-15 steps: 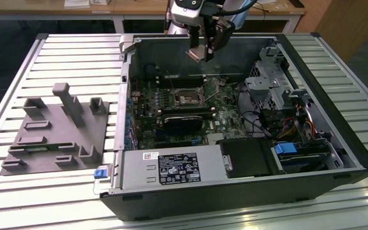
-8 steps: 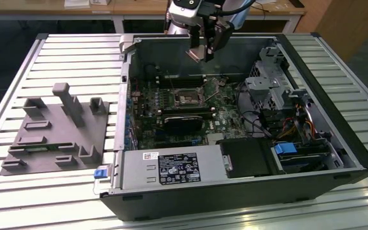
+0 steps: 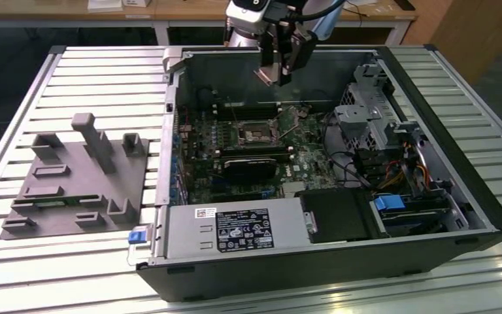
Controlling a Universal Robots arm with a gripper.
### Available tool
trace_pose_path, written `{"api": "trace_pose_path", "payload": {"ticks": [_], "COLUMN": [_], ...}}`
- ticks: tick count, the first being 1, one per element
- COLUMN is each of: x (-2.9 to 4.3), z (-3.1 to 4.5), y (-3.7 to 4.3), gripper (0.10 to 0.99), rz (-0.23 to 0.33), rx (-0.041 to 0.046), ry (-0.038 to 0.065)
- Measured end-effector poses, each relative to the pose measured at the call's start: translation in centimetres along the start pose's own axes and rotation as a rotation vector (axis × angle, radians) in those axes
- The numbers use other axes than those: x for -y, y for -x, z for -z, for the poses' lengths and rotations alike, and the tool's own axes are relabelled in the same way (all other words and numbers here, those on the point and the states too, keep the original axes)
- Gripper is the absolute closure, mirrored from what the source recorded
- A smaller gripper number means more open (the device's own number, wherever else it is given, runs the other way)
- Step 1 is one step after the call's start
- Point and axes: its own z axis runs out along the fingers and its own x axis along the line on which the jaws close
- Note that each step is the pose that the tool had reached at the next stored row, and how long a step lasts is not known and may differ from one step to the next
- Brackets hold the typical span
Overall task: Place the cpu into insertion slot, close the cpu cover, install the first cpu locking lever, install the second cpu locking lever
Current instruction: 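Place the cpu into insertion slot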
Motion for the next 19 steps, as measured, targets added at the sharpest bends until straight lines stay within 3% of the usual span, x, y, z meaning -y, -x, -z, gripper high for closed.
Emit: {"api": "trace_pose_path", "payload": {"ticks": [7, 19], "x": [-0.02, 0.04], "z": [-0.23, -1.04], "y": [-0.12, -0.12], "gripper": [0.549, 0.549], "rz": [-0.061, -0.267], "rx": [0.0065, 0.0233], "ry": [0.0, 0.001]}}
